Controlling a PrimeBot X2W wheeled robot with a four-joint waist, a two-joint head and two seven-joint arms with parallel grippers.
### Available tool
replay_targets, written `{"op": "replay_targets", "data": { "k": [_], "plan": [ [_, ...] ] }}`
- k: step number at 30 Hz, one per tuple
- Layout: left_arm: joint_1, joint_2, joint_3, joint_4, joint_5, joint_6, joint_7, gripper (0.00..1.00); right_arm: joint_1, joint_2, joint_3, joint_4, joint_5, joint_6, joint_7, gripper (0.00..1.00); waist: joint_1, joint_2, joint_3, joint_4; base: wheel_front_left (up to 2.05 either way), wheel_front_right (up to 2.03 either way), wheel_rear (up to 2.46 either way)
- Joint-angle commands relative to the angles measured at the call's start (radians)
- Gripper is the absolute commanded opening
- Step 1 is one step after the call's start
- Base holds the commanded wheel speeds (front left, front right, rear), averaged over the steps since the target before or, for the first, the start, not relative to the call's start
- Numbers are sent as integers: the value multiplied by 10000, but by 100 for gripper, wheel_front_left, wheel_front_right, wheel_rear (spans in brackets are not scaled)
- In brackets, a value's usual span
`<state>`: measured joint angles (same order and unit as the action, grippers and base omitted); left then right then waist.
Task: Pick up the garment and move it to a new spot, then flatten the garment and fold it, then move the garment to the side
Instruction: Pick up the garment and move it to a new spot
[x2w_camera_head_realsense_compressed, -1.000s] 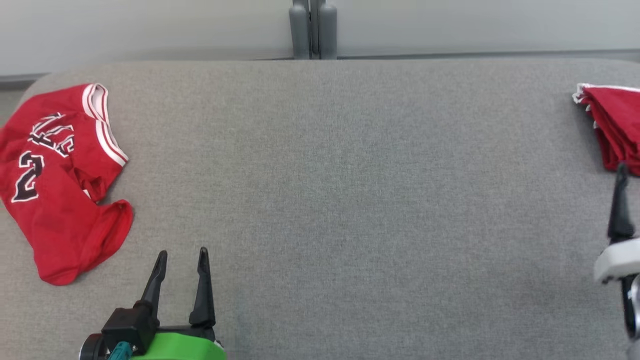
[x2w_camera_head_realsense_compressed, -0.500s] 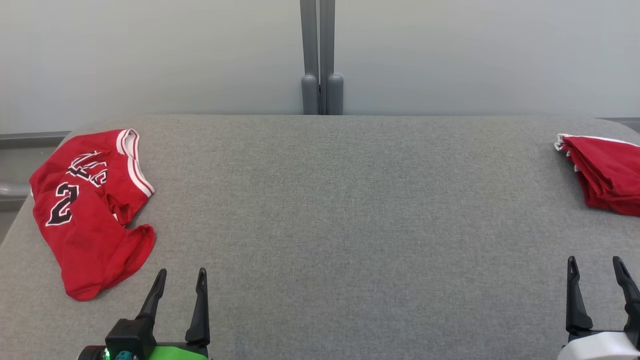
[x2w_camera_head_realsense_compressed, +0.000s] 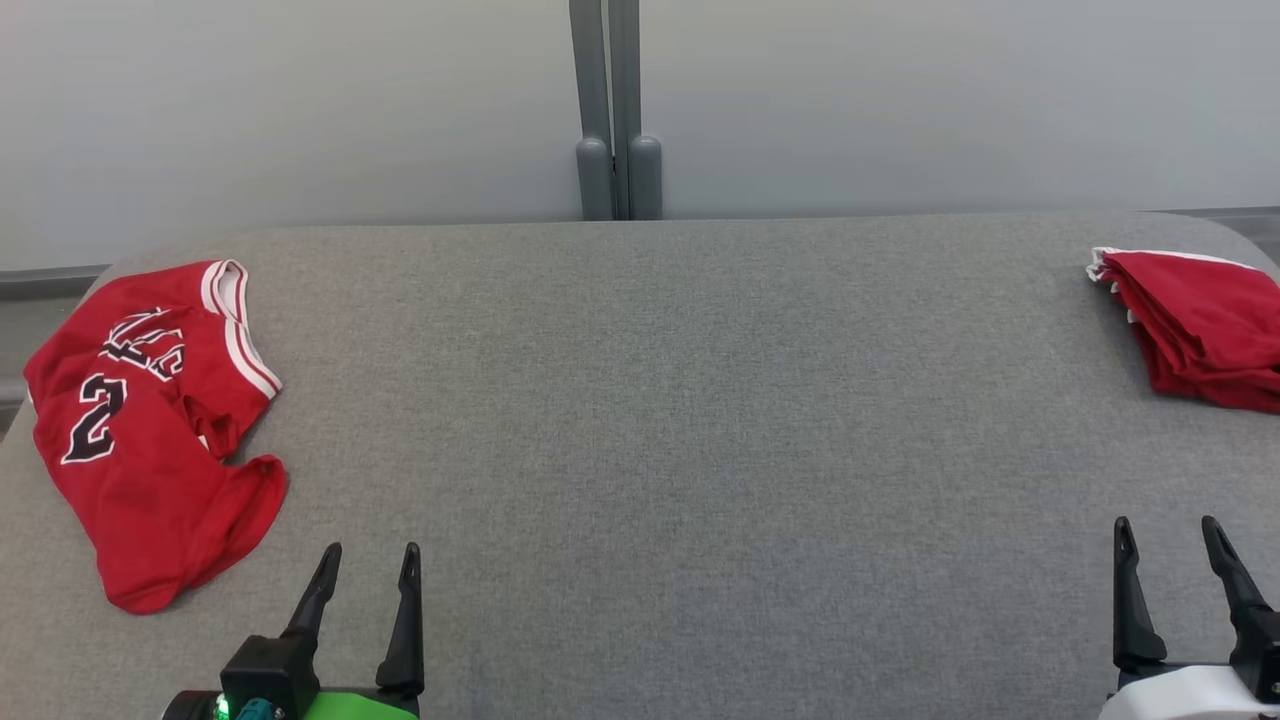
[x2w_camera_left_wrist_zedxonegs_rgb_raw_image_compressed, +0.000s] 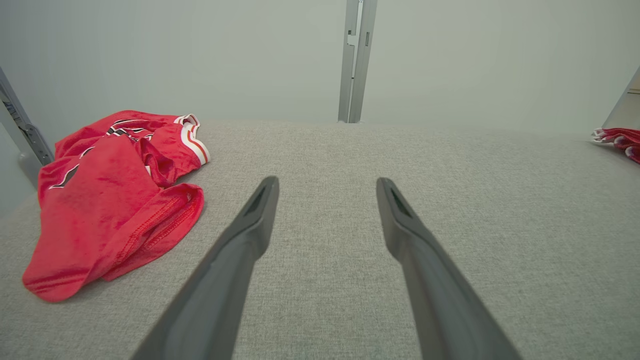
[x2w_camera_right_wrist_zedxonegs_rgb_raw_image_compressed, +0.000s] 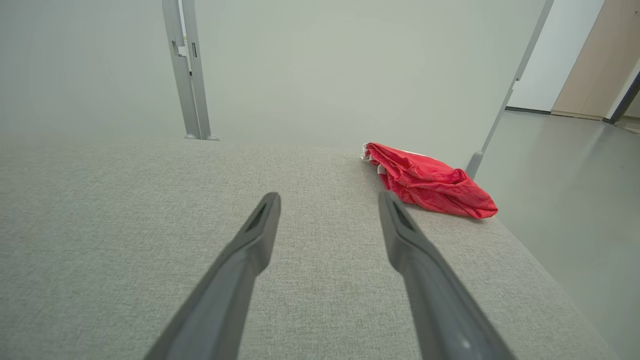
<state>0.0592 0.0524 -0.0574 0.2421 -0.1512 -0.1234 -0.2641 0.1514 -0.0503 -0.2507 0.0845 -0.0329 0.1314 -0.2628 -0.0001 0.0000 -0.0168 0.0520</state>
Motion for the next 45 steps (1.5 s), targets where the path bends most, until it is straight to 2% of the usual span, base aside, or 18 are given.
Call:
{"op": "replay_targets", "data": {
  "k": [1, 6, 10, 21, 25, 29, 36, 40, 45],
  "plan": [
    [-150, 25, 24, 41, 47, -31, -1, 100, -89, -10, 27, -1, -26, -14, -25, 100, 1, 0, 9, 33, 0, 0, 0],
    [-179, 16, 93, 73, 23, -49, -1, 100, 45, -13, 91, 36, 1, -14, -26, 100, 1, 0, 3, 232, 0, 0, 0],
    [-268, 9, 64, 98, 26, -49, -1, 100, 192, -14, 132, 38, 35, -14, -26, 100, 1, 0, -19, 698, 0, 0, 0],
    [-27, 4, 344, 173, -72, 61, -1, 100, 65, -12, 985, 175, 302, -14, -26, 100, 1, 0, -350, 3456, 0, 0, 0],
    [110, 2, 512, 138, -66, 66, 0, 100, -15, -13, 1214, 238, 332, -14, -26, 100, 1, 0, -438, 4029, 0, 0, 0],
    [209, 0, 574, 81, -28, 36, 0, 100, -12, -13, 1288, 298, 343, -13, -28, 100, 1, 0, -454, 4089, 0, 0, 0],
    [-124, -3, 585, 255, -147, -5, 1, 100, 173, -19, 1242, 376, 341, -14, -28, 100, 1, 0, -165, 3489, 0, 0, 0],
    [-1039, 80, 469, 813, -325, -49, -1, 100, -212, -22, 1187, 194, 9, -13, -26, 100, 1, 0, 645, 3016, 0, 0, 0],
    [-2970, 275, 156, 2240, -781, -71, 69, 100, -1159, -27, 1208, -150, -666, -14, -26, 100, 1, 0, 2317, 2344, 0, 0, 0]
  ]
}}
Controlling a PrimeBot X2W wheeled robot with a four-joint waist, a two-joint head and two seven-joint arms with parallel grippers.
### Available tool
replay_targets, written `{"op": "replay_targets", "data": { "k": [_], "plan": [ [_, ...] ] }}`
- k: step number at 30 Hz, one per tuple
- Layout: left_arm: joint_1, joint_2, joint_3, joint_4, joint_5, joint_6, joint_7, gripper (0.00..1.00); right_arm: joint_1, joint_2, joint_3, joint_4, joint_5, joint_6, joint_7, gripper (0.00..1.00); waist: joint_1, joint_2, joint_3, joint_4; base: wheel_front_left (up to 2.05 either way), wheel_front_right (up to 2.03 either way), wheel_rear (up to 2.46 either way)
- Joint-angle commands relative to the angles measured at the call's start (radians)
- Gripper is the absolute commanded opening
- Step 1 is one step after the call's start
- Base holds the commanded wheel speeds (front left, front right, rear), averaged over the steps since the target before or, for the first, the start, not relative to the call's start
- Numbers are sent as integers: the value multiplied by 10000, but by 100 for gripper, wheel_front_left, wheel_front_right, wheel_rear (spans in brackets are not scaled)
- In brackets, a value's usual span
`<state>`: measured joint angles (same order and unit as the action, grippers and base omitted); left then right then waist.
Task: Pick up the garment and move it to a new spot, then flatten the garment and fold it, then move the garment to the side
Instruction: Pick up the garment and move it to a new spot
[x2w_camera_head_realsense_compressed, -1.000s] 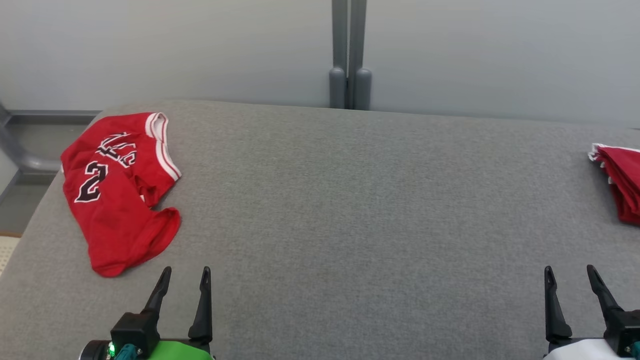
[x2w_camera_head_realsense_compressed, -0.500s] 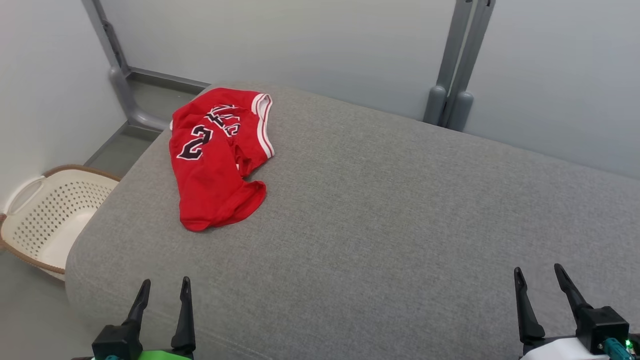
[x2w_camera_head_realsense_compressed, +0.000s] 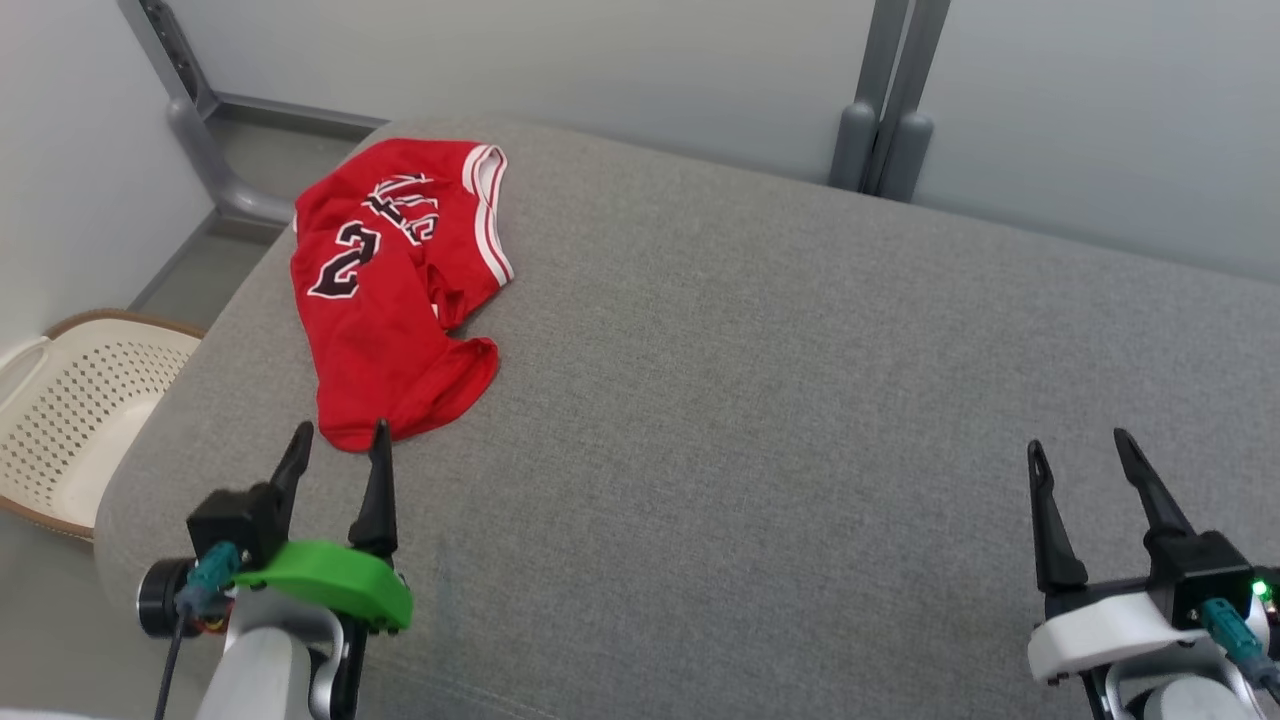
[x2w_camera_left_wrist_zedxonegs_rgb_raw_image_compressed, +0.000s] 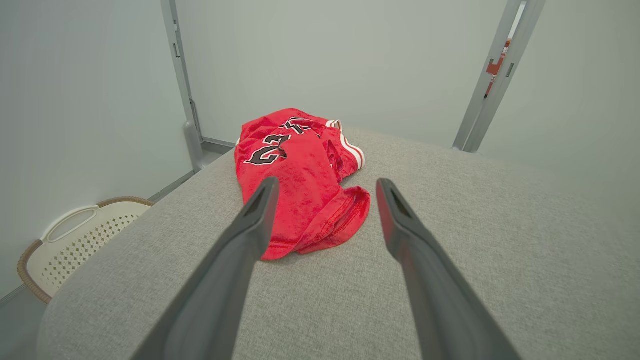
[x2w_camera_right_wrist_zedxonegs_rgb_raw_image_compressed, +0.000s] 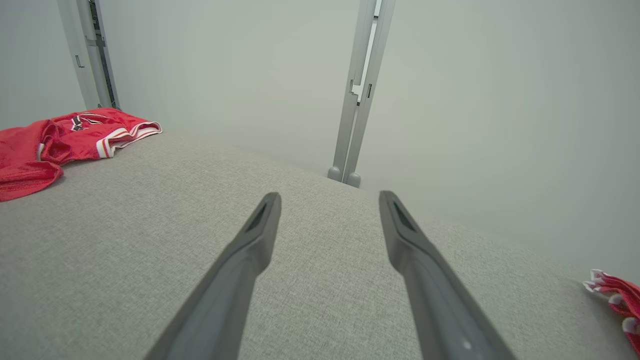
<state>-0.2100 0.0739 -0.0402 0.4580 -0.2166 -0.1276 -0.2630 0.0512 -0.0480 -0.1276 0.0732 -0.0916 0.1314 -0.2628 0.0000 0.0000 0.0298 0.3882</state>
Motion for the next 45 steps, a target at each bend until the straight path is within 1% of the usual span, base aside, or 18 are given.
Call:
{"op": "replay_targets", "data": {
  "k": [1, 5, 8, 10, 14, 17, 18, 19, 20, 23, 25, 29, 32, 34, 37, 41, 45],
  "plan": [
    [-694, 111, -152, 350, -261, -33, 115, 100, -358, -50, -55, -107, -178, -14, -26, 100, 0, 0, 2165, -1130, 0, 0, 0],
    [-2471, 454, -671, 1512, -1212, -38, 636, 100, -1181, -48, -151, -365, -478, -14, -26, 100, 0, 0, 3547, -1539, 0, 0, 0],
    [-3523, 741, -785, 2448, -1825, -33, 1155, 100, -1593, -45, -117, -485, -650, -14, -26, 100, 0, 0, 4263, -1738, 0, 0, 0],
    [-4195, 1031, -903, 3134, -2060, -34, 1419, 100, -1871, -45, -42, -545, -718, -13, -26, 100, 0, 0, 4663, -1924, 0, 0, 0],
    [-4955, 1351, -718, 4382, -2460, -31, 1488, 100, -2066, -44, 20, -563, -775, -13, -26, 100, 0, 0, 4953, -2126, 0, 0, 0],
    [-5370, 1498, -479, 5501, -2628, 149, 1564, 100, -2126, -42, -43, -594, -797, -13, -26, 100, 0, 0, 4958, -2217, 0, 0, 0],
    [-5419, 1535, -483, 5788, -2653, 149, 1650, 100, -2132, -40, -52, -590, -776, -13, -28, 100, 0, 0, 4930, -2243, 0, 0, 0],
    [-5460, 1557, -437, 6165, -2748, 202, 1842, 75, -2153, -37, -57, -566, -753, -13, -28, 100, 0, 0, 4862, -2272, 0, 0, 0],
    [-5445, 1557, -439, 6451, -2756, 246, 1933, 0, -2162, -37, -62, -542, -715, -13, -28, 100, 0, 0, 4801, -2293, 0, 0, 0],
    [-5326, 1503, -555, 7061, -2825, 135, 2127, 0, -2113, -36, -59, -440, -560, -13, -28, 100, 0, 0, 4467, -2314, 0, 0, 0],
    [-5317, 1460, -688, 7095, -2734, 72, 1860, 0, -1943, -36, -89, -341, -460, -13, -26, 100, 0, 0, 4134, -2254, 0, 0, 0],
    [-5338, 1218, -1081, 6742, -2601, -71, 1353, 0, -1545, -36, -29, -93, -123, -13, -26, 100, 0, 0, 3360, -2160, 0, 0, 0],
    [-5296, 1219, -1448, 6258, -2542, -52, 1120, 0, -1304, -34, 96, 109, 152, -13, -26, 100, 0, 0, 2658, -2210, 0, 0, 0],
    [-5285, 1167, -1958, 5561, -2469, -41, 982, 0, -1133, -37, 200, 219, 366, -13, -28, 100, 0, 0, 2200, -2321, 0, 0, 0],
    [-5015, 1106, -2774, 4368, -2707, -34, 1243, 0, -879, -33, 364, 375, 663, -13, -28, 100, 0, 0, 1488, -2625, 0, 0, 0],
    [-4721, 1027, -3698, 2523, -3102, -35, 1850, 0, -599, -40, 466, 463, 945, -14, -26, 100, 0, 0, 832, -3259, 0, 0, 0],
    [-4320, 863, -4338, 641, -3572, -36, 2591, 0, -304, -39, 419, 520, 1146, -14, -26, 100, 0, 0, 380, -3985, 0, 0, 0]
  ]
}}
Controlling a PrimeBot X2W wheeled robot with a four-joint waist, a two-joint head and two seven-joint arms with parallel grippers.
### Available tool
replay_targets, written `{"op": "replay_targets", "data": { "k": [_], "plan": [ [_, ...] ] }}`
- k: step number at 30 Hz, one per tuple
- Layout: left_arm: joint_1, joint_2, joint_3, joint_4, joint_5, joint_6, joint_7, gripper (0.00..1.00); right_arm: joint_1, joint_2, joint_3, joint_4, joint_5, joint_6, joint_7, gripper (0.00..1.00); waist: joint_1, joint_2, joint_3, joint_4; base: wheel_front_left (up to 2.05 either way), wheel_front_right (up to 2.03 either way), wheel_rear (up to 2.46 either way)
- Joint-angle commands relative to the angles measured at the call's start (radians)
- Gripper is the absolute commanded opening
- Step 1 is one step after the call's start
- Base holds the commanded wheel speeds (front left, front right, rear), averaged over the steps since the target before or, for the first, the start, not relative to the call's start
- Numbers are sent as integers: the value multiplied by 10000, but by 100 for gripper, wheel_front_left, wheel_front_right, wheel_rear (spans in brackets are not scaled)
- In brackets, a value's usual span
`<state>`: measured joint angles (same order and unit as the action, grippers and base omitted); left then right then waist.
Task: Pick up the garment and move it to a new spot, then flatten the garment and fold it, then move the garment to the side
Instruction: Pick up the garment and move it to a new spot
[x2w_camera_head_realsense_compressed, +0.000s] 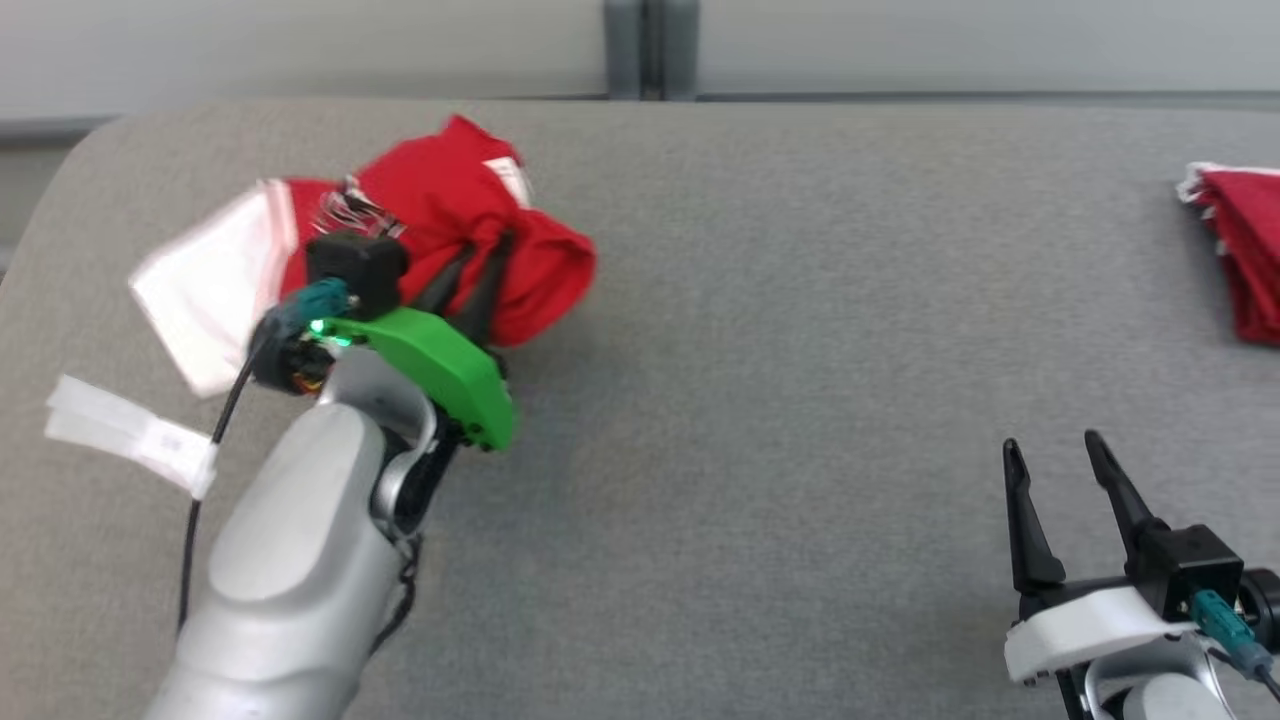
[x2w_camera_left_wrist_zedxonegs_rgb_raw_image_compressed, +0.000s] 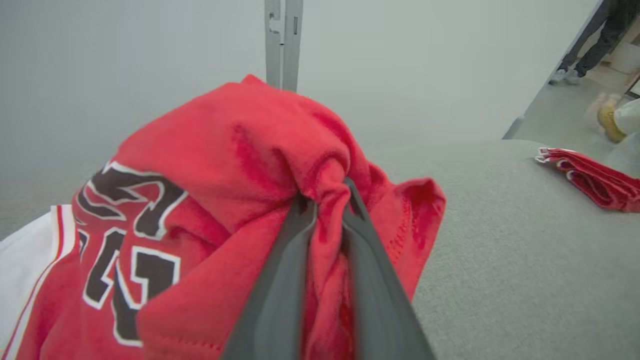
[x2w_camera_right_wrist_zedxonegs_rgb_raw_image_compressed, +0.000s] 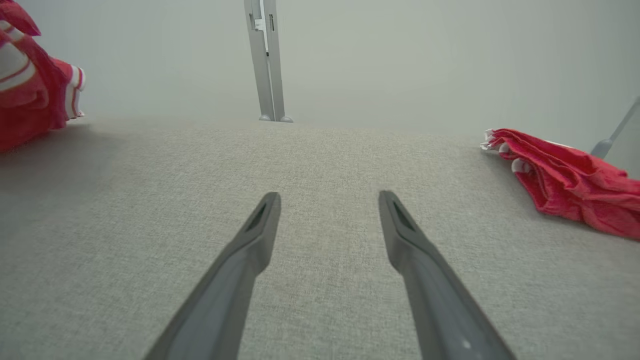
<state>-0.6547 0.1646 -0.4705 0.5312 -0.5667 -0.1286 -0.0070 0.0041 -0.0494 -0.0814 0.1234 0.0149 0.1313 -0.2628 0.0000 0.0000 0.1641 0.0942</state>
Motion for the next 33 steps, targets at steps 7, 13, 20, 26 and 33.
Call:
{"op": "replay_targets", "data": {
  "k": [7, 13, 20, 26, 33],
  "plan": [
    [715, -655, -671, -3264, -981, 41, 1267, 0, 581, -19, -207, 103, 286, -11, -26, 100, 0, 0, -1274, -2127, 0, 0, 0],
    [1149, -1029, -1302, -5879, -1992, 515, 2011, 0, 686, -24, -264, 56, 439, -11, -28, 100, 0, 0, -1120, -2653, 0, 0, 0],
    [1597, -962, -1586, -7397, -2483, 1723, 2383, 0, 474, -19, -399, -64, 460, -11, -26, 100, 0, 0, -719, -2677, 0, 0, 0],
    [2352, -162, -829, -6470, -2449, 2543, 2430, 0, 290, -22, -481, -105, 454, -11, -26, 100, 0, 0, -215, -2446, 0, 0, 0],
    [2783, 404, -72, -3028, -2148, 2615, 1224, 0, 52, -24, -474, -137, 347, -11, -26, 100, 0, 0, 400, -2135, 0, 0, 0]
  ]
}}
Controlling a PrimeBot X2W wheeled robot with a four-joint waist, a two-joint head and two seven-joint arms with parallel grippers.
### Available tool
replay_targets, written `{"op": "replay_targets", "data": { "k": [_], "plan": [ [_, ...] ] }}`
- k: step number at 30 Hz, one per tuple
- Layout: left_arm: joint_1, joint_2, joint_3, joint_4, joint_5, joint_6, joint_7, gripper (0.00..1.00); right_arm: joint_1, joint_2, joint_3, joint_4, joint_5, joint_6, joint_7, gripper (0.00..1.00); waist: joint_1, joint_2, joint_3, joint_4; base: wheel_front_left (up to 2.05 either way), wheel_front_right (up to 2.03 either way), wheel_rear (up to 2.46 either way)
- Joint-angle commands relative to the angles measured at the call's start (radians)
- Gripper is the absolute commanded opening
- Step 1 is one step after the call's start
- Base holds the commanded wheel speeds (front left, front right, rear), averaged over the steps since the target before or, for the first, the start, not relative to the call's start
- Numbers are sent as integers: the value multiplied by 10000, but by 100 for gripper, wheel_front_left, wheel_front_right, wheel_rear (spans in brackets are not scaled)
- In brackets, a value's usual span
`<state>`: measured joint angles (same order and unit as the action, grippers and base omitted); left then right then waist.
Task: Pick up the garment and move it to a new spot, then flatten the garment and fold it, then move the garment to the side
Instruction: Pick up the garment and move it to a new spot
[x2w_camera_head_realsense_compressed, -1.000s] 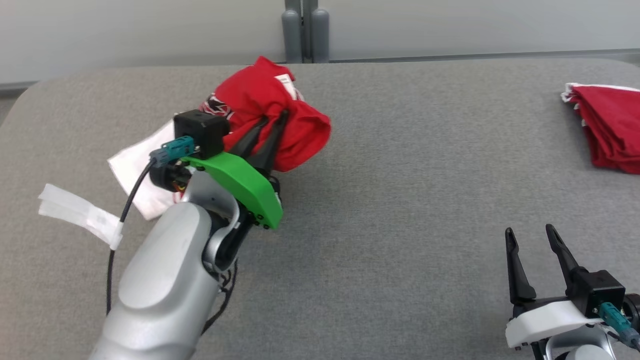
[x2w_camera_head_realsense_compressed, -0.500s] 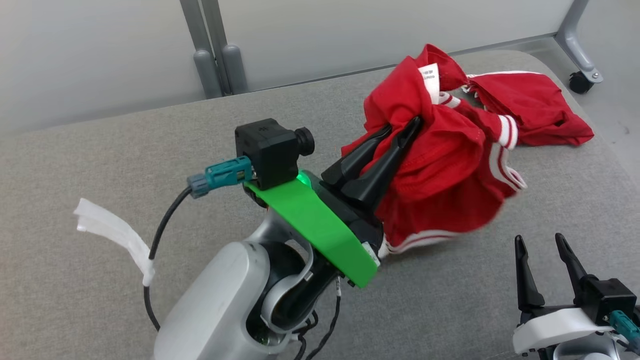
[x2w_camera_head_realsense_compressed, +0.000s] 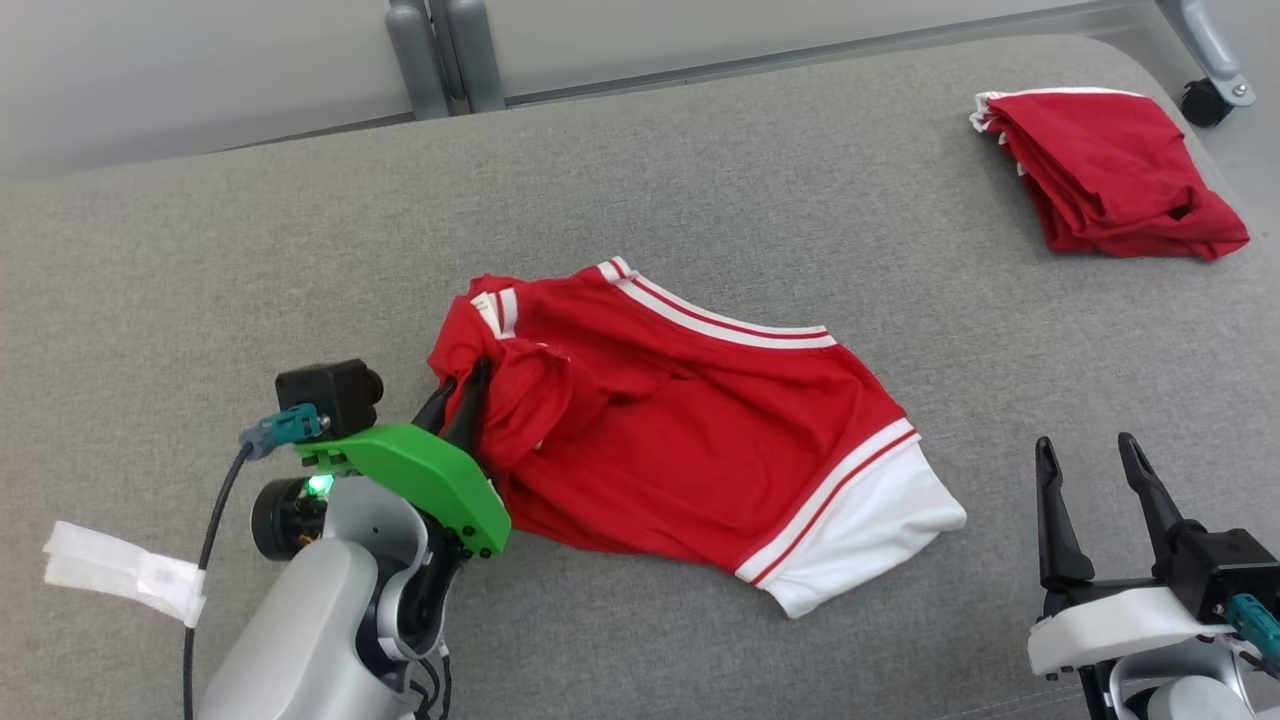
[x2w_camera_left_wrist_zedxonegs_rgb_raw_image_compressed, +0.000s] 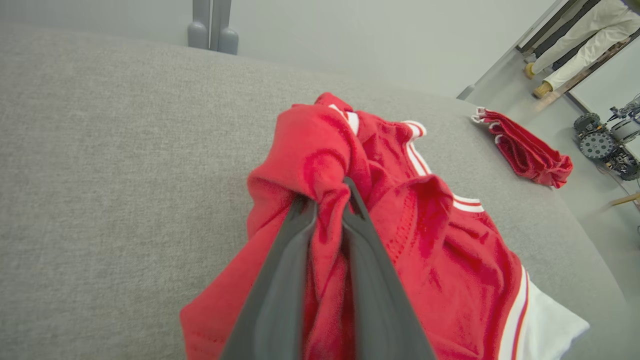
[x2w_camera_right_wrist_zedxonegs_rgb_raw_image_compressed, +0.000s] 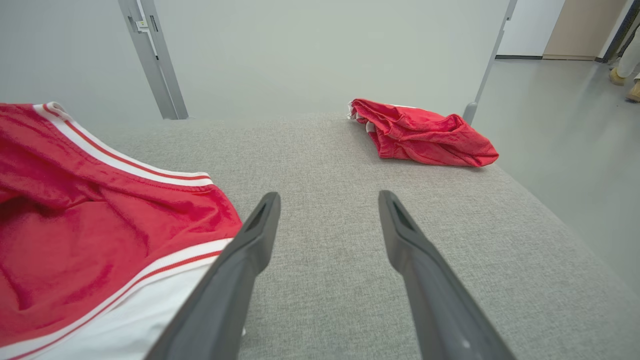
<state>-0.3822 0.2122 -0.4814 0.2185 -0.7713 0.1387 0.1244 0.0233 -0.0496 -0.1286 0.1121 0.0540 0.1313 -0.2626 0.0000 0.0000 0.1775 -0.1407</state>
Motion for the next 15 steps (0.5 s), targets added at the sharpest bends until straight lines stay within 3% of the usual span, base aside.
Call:
{"op": "replay_targets", "data": {
  "k": [1, 5, 6, 7, 10, 15],
  "plan": [
    [37, -120, 107, 531, -142, -124, -277, 0, -169, -25, -15, -28, -48, -11, -30, 100, 0, 0, 322, 249, 0, 0, 0],
    [-172, -499, 250, 2025, -347, -560, -996, 2, -356, -20, -12, -36, -166, -11, -28, 100, 0, 0, 480, 419, 0, 0, 0],
    [-232, -616, 254, 2317, -357, -720, -1235, 37, -365, -19, -13, -18, -196, -11, -28, 100, 0, 0, 472, 479, 0, 0, 0],
    [-255, -691, 277, 2539, -367, -792, -1421, 100, -373, -20, -20, -9, -239, -11, -28, 100, 0, 0, 452, 533, 0, 0, 0],
    [-257, -811, 308, 3096, -295, -993, -2048, 100, -285, -22, -63, 37, -335, -11, -28, 100, 0, 0, 211, 733, 0, 0, 0],
    [456, -674, 811, 3090, -193, -936, -3478, 100, 124, -22, -165, 170, -446, -13, -30, 100, 0, 0, -687, 966, 0, 0, 0]
  ]
}}
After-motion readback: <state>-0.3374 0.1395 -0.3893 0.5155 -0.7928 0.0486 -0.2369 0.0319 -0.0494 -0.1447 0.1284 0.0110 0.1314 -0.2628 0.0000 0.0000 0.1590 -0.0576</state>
